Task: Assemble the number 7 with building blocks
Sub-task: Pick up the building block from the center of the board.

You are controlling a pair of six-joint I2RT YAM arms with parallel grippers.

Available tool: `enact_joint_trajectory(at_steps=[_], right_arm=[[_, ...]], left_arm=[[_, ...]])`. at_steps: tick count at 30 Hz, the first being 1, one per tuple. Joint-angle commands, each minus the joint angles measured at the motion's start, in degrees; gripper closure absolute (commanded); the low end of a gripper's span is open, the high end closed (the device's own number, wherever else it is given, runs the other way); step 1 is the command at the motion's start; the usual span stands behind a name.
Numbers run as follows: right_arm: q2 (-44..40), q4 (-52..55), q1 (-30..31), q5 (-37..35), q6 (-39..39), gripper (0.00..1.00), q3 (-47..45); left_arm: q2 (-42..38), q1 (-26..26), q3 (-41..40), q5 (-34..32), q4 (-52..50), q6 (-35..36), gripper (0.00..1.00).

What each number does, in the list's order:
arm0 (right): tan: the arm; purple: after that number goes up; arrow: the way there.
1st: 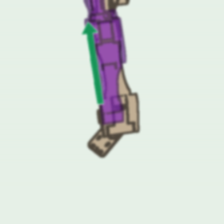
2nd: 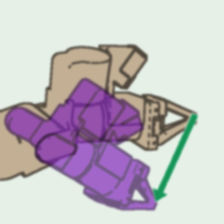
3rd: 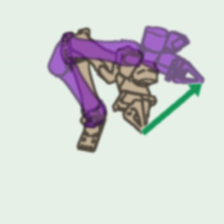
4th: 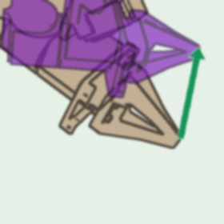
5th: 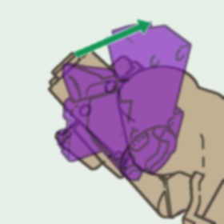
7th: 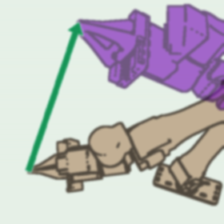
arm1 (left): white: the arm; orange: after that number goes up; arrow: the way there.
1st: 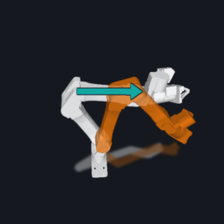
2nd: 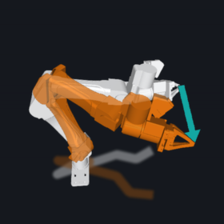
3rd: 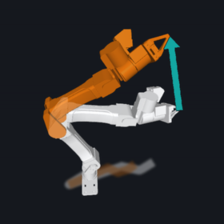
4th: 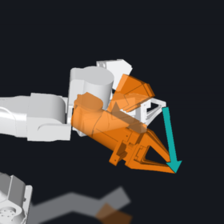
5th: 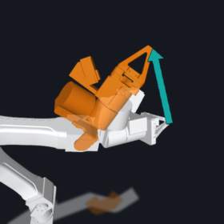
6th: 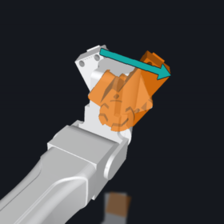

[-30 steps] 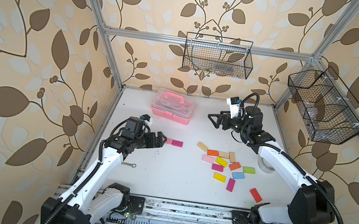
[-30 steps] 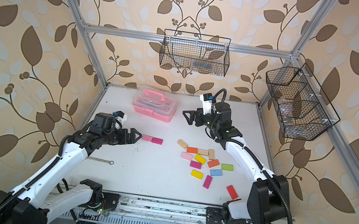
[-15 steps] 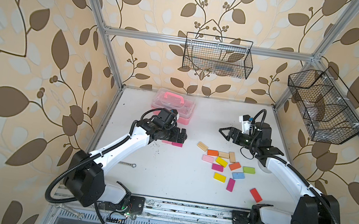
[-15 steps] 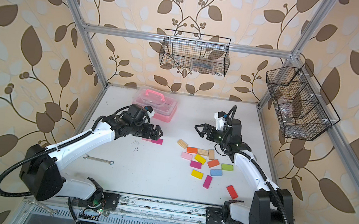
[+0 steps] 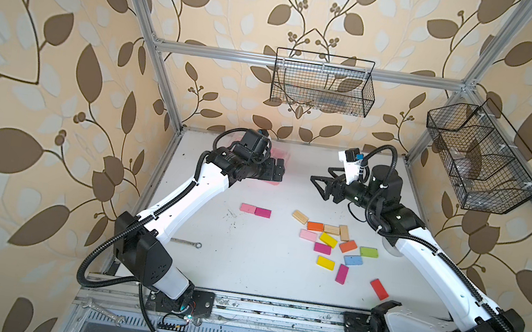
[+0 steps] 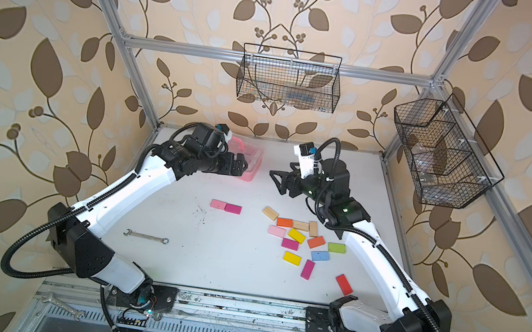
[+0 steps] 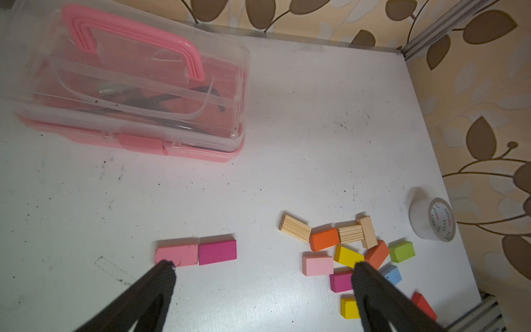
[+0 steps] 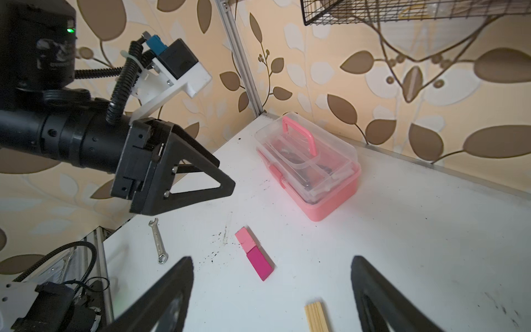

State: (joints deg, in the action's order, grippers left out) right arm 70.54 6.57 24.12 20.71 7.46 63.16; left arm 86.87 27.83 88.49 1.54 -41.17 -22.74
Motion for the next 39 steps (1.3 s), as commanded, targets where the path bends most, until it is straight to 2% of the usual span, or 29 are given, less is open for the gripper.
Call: enact_joint_trajectory(at_steps=[1, 4, 7, 16, 20, 25, 29, 31, 35, 39], right_arm=[[3.88, 7.89, 1.07, -2.46, -6.8, 0.17, 3.4], [6.31, 10.91, 1.5, -0.67, -5.87, 0.2, 4.42], [7.41, 15.35, 2.91, -2.42, -6.8, 0.22, 3.87], [11.21, 28.37, 10.61, -14.41, -7.45, 0.25, 5.21], [14.76, 31.39, 13.03, -16.35, -5.08, 0.25, 7.12], [17.38, 29.76, 13.03, -15.51, -2.37, 0.25, 5.72], [18.29, 28.56, 10.79, -11.81, -1.2, 0.27, 4.64], [18.03, 28.47, 9.88, -10.71, -0.86, 0.27, 4.32], [17.8, 27.09, 8.86, -11.24, -1.71, 0.27, 2.22], [19.79, 28.73, 8.99, -12.24, -5.39, 0.27, 4.07]], left_arm=[[-2.03, -2.29, 0.21, -3.04, -4.63, -4.29, 0.01], [-4.01, -4.63, -2.12, -2.66, -4.13, -6.56, 0.01], [-6.97, -5.96, -5.96, -1.54, -1.9, -6.63, 0.01], [-9.71, -12.53, -15.84, 6.14, 3.76, -7.31, 0.01], [-9.74, -13.24, -18.99, 7.79, 6.68, -6.73, 0.01], [-10.73, -13.24, -23.15, 7.87, 11.39, -8.52, 0.01], [-9.71, -13.4, -22.95, 6.7, 11.8, -9.32, 0.01], [-8.78, -13.42, -22.44, 9.11, 13.23, -8.75, 0.01], [-6.3, -13.42, -18.99, 7.86, 9.84, -7.29, 0.01], [-6.54, -13.57, -19.11, 6.6, 8.7, -7.41, 0.01]])
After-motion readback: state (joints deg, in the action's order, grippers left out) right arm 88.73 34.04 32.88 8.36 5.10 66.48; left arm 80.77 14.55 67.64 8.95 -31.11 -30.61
